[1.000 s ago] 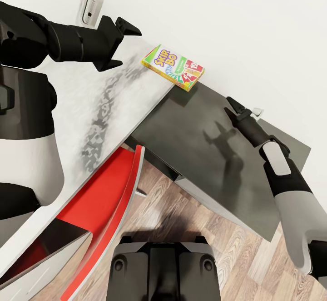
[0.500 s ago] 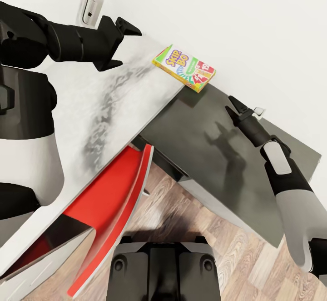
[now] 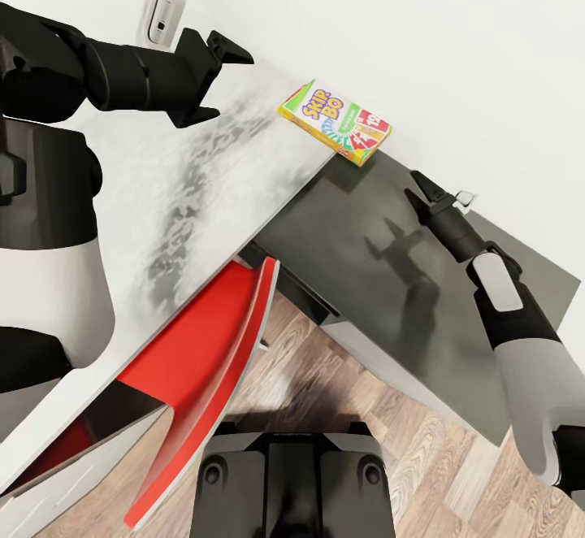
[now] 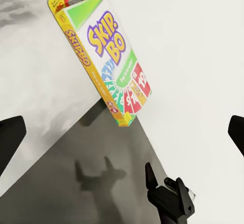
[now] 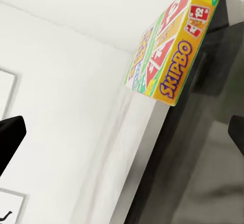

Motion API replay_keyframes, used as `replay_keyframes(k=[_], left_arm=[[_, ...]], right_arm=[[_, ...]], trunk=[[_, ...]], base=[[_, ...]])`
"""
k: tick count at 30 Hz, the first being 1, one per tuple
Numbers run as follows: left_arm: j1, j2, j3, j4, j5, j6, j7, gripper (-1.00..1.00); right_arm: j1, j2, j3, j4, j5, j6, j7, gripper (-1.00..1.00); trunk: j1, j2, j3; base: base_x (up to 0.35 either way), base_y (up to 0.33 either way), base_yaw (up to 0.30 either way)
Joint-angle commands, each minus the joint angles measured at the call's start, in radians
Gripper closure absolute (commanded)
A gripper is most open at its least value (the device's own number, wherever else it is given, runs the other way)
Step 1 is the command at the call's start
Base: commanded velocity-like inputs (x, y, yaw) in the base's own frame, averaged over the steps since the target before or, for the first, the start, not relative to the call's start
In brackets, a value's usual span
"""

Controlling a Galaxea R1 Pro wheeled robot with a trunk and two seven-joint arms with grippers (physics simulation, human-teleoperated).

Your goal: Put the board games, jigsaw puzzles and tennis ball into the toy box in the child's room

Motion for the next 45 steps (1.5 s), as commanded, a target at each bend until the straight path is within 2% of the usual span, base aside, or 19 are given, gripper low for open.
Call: replay_keyframes(k=[1, 8, 19, 35, 45], left_arm=[[-0.001, 0.000, 0.000, -0.001, 0.008, 0.003, 0.009, -1.00], [-0.001, 0.000, -0.002, -0.001, 0.007, 0.003, 0.009, -1.00], [0.000, 0.001, -0.003, -0.001, 0.008, 0.003, 0.009, -1.00], [0.001, 0.001, -0.003, -0.001, 0.008, 0.003, 0.009, -1.00], [0.001, 0.001, -0.003, -0.001, 0.008, 0.004, 0.009, -1.00]], right_arm=[[-0.001, -0.003, -0.001, 0.000, -0.008, 0.008, 0.001, -1.00], [-0.002, -0.017, -0.002, 0.001, -0.008, 0.007, 0.000, -1.00], [-0.024, -0.024, -0.002, 0.021, -0.007, 0.006, -0.007, -1.00], [-0.137, -0.025, 0.000, 0.211, -0.007, -0.014, -0.009, -1.00], [-0.157, -0.019, 0.001, 0.255, -0.007, -0.021, -0.010, -1.00]], trunk=[[0.001, -0.002, -0.001], [0.001, -0.002, -0.001], [0.001, -0.002, -0.001], [0.001, -0.002, -0.001], [0.001, -0.002, -0.001]], base=[[0.000, 0.000, 0.014], [0.000, 0.000, 0.009], [0.000, 0.000, 0.002], [0.000, 0.000, 0.000], [0.000, 0.000, 0.000]])
